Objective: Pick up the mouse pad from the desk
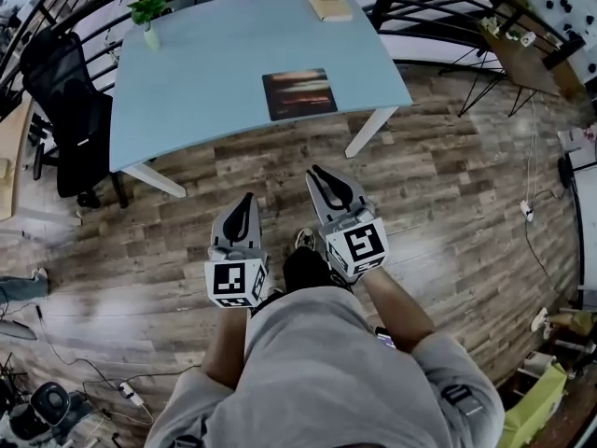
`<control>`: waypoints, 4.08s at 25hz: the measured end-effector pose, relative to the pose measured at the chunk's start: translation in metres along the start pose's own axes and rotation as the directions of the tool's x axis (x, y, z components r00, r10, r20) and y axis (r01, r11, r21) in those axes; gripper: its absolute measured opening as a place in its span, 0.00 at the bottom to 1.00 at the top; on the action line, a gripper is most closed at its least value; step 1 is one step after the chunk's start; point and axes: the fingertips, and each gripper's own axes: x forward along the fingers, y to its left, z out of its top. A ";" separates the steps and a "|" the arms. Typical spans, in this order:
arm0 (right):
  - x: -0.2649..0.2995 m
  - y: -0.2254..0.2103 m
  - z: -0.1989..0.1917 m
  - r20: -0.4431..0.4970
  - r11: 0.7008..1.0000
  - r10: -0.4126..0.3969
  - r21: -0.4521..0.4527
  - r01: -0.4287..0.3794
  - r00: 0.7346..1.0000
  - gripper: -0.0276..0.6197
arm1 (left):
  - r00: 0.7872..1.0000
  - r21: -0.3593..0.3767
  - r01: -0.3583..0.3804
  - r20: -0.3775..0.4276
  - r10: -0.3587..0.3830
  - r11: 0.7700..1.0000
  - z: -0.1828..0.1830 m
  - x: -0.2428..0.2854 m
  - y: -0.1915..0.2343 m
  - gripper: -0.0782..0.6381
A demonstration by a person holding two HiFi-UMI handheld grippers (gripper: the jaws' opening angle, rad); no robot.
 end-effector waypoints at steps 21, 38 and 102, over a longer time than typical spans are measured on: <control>0.086 -0.129 -0.036 -0.028 0.993 0.002 0.117 0.002 1.000 0.11 | 0.992 0.030 0.027 -0.121 -0.023 0.999 0.000 0.165 0.005 0.13; 0.221 -0.174 -0.061 -0.134 0.989 -0.062 0.121 0.079 0.989 0.11 | 0.959 0.003 0.226 -0.179 -0.222 0.974 0.001 0.307 0.085 0.13; 0.172 -0.262 -0.342 -0.484 0.177 -0.352 0.806 0.565 0.801 0.24 | 0.544 0.035 0.645 -0.723 -0.426 0.764 -0.197 0.400 -0.011 0.13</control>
